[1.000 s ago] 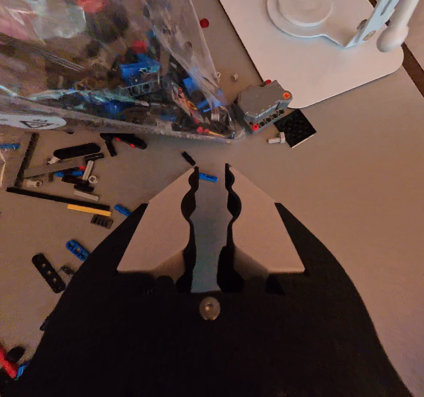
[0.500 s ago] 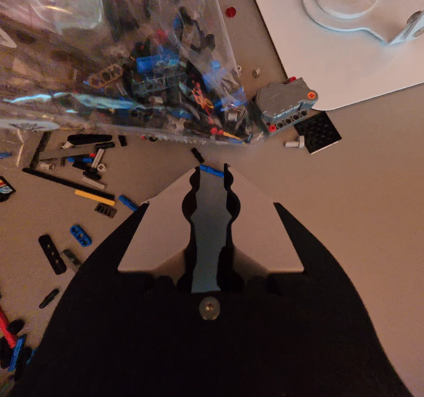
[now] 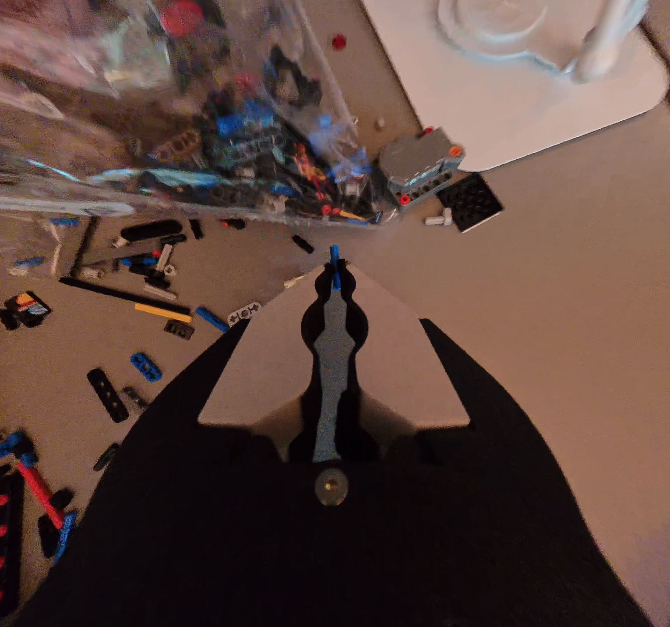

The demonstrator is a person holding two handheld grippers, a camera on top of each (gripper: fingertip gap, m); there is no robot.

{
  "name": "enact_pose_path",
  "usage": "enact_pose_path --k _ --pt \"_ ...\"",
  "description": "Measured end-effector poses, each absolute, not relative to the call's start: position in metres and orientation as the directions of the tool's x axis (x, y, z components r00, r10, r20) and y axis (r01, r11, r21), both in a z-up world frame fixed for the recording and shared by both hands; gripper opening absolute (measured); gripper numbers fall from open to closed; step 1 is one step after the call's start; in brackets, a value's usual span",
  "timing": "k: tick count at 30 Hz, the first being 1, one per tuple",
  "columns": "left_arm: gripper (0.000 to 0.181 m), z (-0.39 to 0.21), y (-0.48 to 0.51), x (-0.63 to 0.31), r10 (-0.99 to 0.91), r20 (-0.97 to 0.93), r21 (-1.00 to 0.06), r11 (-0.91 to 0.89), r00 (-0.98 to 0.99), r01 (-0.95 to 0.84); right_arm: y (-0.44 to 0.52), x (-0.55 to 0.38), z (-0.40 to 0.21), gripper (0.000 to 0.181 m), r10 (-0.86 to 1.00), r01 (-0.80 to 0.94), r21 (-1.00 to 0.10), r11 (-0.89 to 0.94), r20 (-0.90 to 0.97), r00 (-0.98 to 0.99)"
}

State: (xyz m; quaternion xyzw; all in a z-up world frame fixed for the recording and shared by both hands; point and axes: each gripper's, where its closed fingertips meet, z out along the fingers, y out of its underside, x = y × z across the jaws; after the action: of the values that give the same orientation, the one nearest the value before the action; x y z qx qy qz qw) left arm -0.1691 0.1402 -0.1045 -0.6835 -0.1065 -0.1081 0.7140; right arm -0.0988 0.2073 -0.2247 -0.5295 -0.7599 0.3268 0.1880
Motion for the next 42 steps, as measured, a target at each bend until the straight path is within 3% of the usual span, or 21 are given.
enact_pose_path --k 4,6,9,11,16,19,23,27,29,33,41,42 --pt "0.000 -0.103 0.142 -0.166 -0.019 0.290 -0.956 0.038 0.957 0.290 0.190 -0.091 -0.112 0.002 0.922 0.374 -0.911 0.171 0.014 -0.386" --pt "0.000 -0.104 0.143 -0.163 -0.026 0.279 -0.960 0.031 0.960 0.280 0.158 -0.082 -0.067 0.002 0.883 0.225 -0.954 0.198 0.074 -0.463" --pt "0.000 -0.105 0.144 -0.159 -0.031 0.266 -0.964 0.021 0.963 0.267 0.116 -0.086 -0.068 0.003 0.830 0.210 -0.931 0.297 0.143 -0.539" --pt "0.000 -0.107 0.144 -0.160 -0.026 0.264 -0.964 0.016 0.964 0.265 0.103 -0.093 -0.083 0.022 0.809 0.233 -0.902 0.363 0.181 -0.559" --pt "0.000 -0.105 0.142 -0.165 -0.017 0.280 -0.959 0.029 0.960 0.280 0.131 -0.094 -0.062 0.017 0.874 0.152 -0.955 0.256 0.161 -0.459" --pt "0.000 -0.107 0.142 -0.167 -0.008 0.281 -0.959 0.028 0.960 0.281 0.173 -0.093 -0.074 0.009 0.928 0.203 -0.969 0.143 0.060 -0.367" --pt "0.000 -0.105 0.140 -0.170 0.004 0.288 -0.957 0.038 0.958 0.287 0.209 -0.097 -0.111 0.014 0.951 0.301 -0.953 0.017 -0.077 -0.299" --pt "0.000 -0.103 0.136 -0.175 0.012 0.302 -0.952 0.055 0.953 0.301 0.213 -0.094 -0.089 0.013 0.934 0.183 -0.977 -0.111 -0.165 -0.318" --pt "0.000 -0.102 0.136 -0.176 0.015 0.304 -0.951 0.061 0.952 0.303 0.222 -0.095 -0.094 0.009 0.932 0.207 -0.963 -0.172 -0.227 -0.283" --pt "0.000 -0.102 0.135 -0.177 0.021 0.306 -0.951 0.062 0.952 0.304 0.219 -0.101 -0.186 0.019 0.963 0.563 -0.827 0.021 -0.135 -0.235" --pt "0.000 -0.100 0.132 -0.180 0.027 0.313 -0.948 0.074 0.949 0.311 0.181 -0.124 -0.256 0.018 0.917 0.698 -0.641 0.319 0.024 -0.397" --pt "0.000 -0.100 0.132 -0.180 0.026 0.313 -0.948 0.074 0.949 0.310 0.177 -0.125 -0.257 0.007 0.915 0.693 -0.651 0.309 0.004 -0.405"
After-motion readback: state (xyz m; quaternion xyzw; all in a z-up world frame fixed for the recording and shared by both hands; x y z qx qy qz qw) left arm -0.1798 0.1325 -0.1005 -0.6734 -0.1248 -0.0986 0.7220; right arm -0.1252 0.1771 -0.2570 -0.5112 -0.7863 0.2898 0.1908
